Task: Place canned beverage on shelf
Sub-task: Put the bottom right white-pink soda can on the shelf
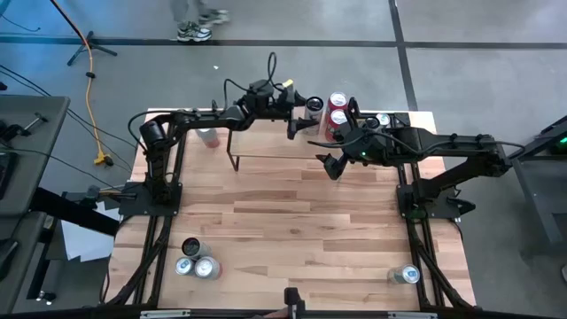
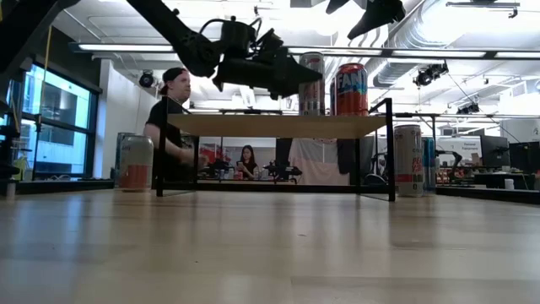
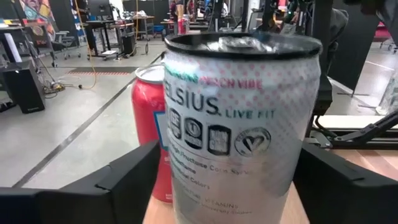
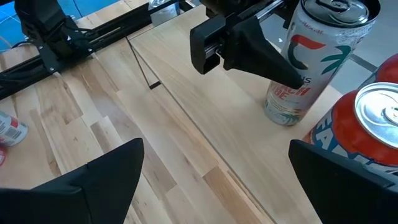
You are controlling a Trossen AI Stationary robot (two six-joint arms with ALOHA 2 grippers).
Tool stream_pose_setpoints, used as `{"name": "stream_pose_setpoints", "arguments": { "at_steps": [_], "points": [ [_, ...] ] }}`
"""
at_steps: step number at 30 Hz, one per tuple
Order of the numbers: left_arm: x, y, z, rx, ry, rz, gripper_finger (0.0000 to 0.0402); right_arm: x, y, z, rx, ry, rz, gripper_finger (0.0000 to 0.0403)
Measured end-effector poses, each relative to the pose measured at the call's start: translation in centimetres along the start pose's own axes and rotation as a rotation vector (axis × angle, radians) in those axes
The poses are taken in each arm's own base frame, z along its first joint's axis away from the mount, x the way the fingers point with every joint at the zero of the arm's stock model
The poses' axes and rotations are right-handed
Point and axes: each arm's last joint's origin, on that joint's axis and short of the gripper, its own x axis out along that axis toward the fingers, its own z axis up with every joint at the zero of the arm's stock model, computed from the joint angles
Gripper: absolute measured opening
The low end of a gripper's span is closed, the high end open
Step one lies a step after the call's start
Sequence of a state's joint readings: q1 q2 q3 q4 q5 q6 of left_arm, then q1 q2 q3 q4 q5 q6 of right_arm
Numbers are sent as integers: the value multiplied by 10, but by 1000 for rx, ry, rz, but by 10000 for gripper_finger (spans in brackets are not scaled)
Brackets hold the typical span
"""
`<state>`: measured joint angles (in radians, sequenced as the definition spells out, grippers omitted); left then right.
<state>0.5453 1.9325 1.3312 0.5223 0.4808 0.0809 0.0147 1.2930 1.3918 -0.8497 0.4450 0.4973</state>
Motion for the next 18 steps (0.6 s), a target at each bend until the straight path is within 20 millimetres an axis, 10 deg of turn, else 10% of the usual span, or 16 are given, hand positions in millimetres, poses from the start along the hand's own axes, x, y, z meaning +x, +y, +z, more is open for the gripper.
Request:
{"name": "stream_pose_setpoints", "arguments": {
  "at_steps": [8,18],
  "points": [
    [0,2,0,1,7,63,393,0,0,0,0,0,1,386],
    [-4,0,9,-3,-14,65,400,0,0,0,0,1,1,386]
  ]
}}
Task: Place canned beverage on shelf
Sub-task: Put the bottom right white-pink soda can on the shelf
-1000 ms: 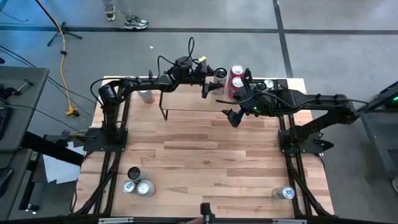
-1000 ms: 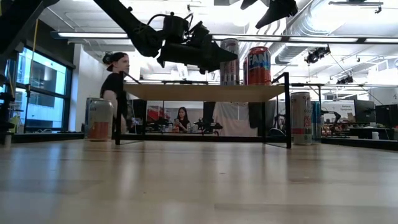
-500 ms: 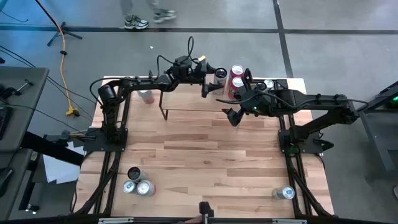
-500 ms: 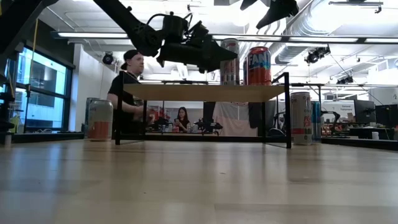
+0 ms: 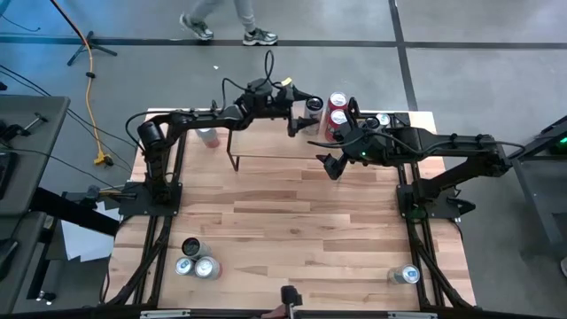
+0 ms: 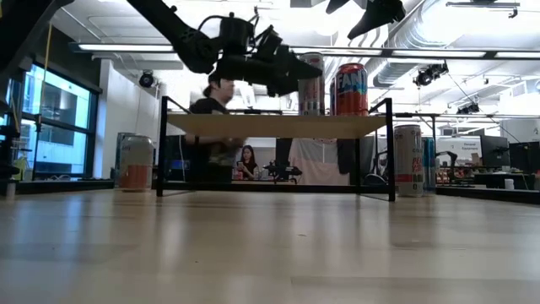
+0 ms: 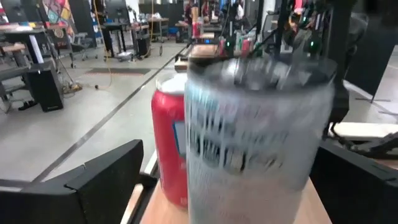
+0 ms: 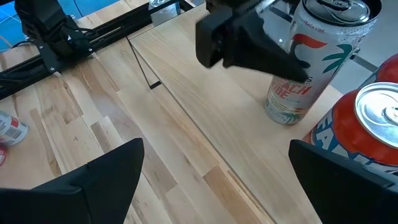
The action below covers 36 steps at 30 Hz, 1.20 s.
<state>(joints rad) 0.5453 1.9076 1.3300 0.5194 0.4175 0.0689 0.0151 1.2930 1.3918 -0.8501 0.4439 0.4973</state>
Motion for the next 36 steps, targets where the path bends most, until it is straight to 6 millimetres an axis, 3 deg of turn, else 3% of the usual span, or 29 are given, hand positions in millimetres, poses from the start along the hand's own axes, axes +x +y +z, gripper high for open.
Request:
{"name": "stream_pose_setpoints", "arguments": {
  "at_steps": [15,22,29,36],
  "points": [
    [-38,-2,67,72,-153,23,399,0,0,0,0,2,1,386],
    [-52,-23,96,-163,-199,-47,399,0,0,-1,-3,6,-1,386],
    [-51,-35,91,-304,-92,-74,399,-7,3,-3,-16,1,27,386],
    [-48,-41,80,-336,15,-75,399,-19,7,-13,-76,46,46,386]
  ]
}}
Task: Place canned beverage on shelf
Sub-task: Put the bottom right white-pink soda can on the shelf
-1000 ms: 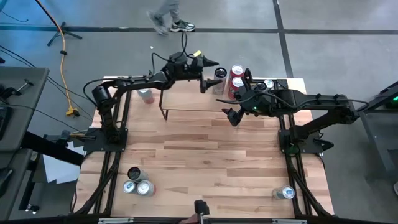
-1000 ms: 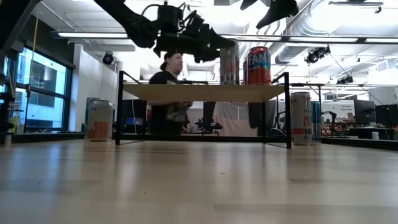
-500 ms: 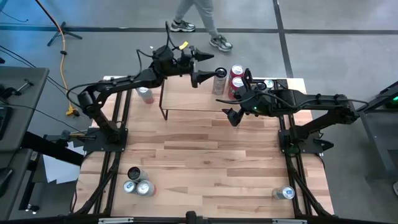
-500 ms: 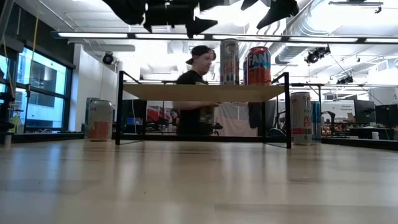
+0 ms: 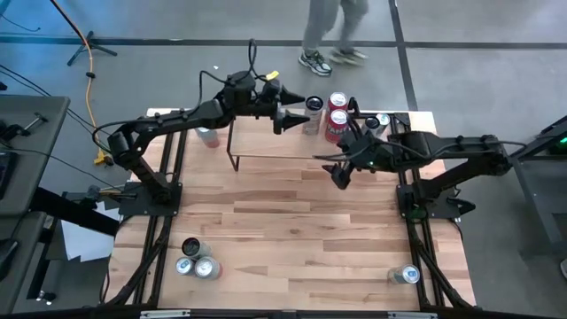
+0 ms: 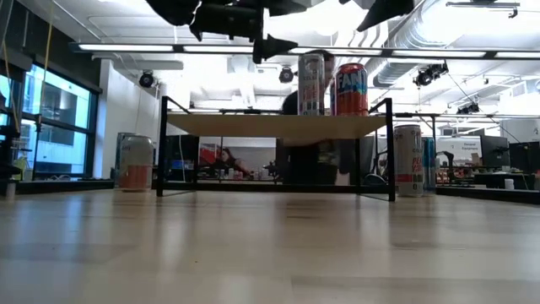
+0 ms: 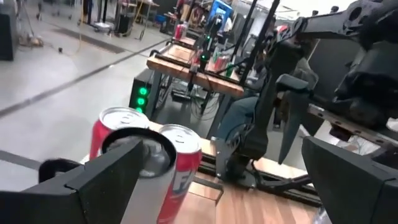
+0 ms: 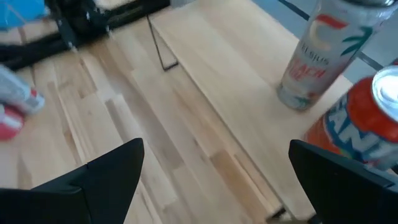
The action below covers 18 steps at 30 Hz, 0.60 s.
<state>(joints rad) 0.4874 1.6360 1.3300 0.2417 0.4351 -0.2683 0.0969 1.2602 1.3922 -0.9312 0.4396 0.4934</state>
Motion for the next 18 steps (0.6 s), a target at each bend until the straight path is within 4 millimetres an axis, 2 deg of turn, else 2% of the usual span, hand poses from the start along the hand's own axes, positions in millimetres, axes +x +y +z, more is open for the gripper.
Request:
{"name": "stream_pose_setpoints", "arguments": {
  "at_steps": [6,10,13,18],
  "points": [
    [5,-11,-3,-57,9,-41,399,-13,0,-15,-14,73,-25,385],
    [13,-34,-11,-11,45,-119,399,-30,-6,-25,7,106,-37,385],
    [20,-58,-26,106,129,-149,399,-46,-14,-30,46,84,-52,385],
    [27,-84,-61,298,199,-1,388,-73,-28,-37,127,-16,-88,385]
  ]
}}
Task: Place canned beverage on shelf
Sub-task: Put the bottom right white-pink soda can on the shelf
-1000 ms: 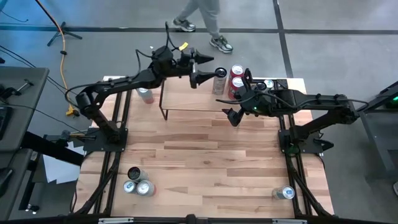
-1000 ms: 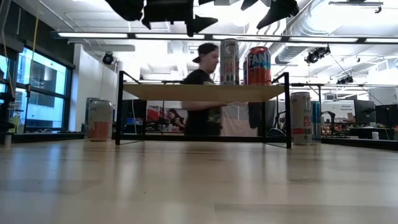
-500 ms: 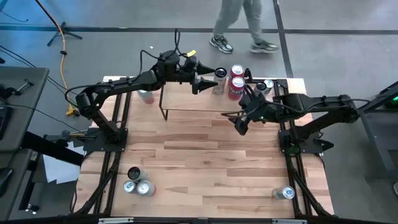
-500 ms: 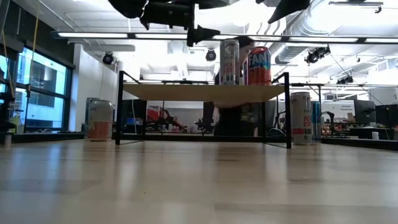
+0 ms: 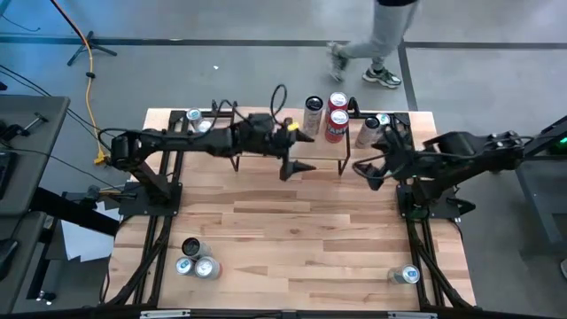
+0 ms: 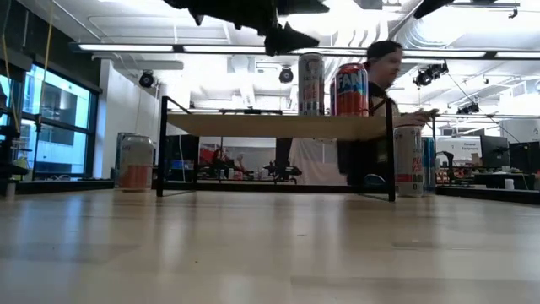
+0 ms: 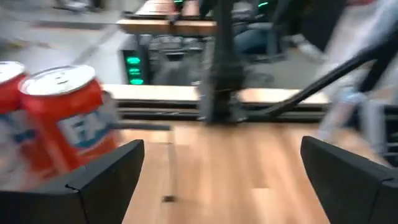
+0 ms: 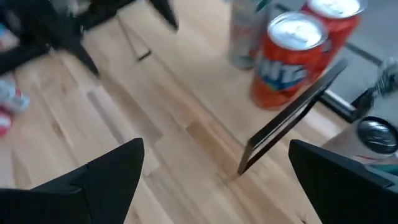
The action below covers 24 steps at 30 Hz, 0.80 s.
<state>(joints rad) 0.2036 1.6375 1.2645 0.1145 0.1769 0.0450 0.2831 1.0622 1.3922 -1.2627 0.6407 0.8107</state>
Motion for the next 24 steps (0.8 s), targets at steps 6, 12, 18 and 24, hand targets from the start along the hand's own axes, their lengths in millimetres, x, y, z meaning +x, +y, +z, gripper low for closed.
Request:
{"name": "stream_pose_setpoints", "arguments": {
  "at_steps": [6,12,18,24],
  "points": [
    [4,17,-10,-78,-68,144,297,-15,-12,-3,32,-68,-16,385],
    [12,49,-27,-208,-66,181,97,-15,-13,-6,12,-56,-35,385],
    [28,56,-43,-249,-68,71,15,-14,-13,-6,-2,-63,-63,385],
    [33,61,-52,-202,-43,112,3,-14,-13,-6,-5,-62,-63,385]
  ]
}}
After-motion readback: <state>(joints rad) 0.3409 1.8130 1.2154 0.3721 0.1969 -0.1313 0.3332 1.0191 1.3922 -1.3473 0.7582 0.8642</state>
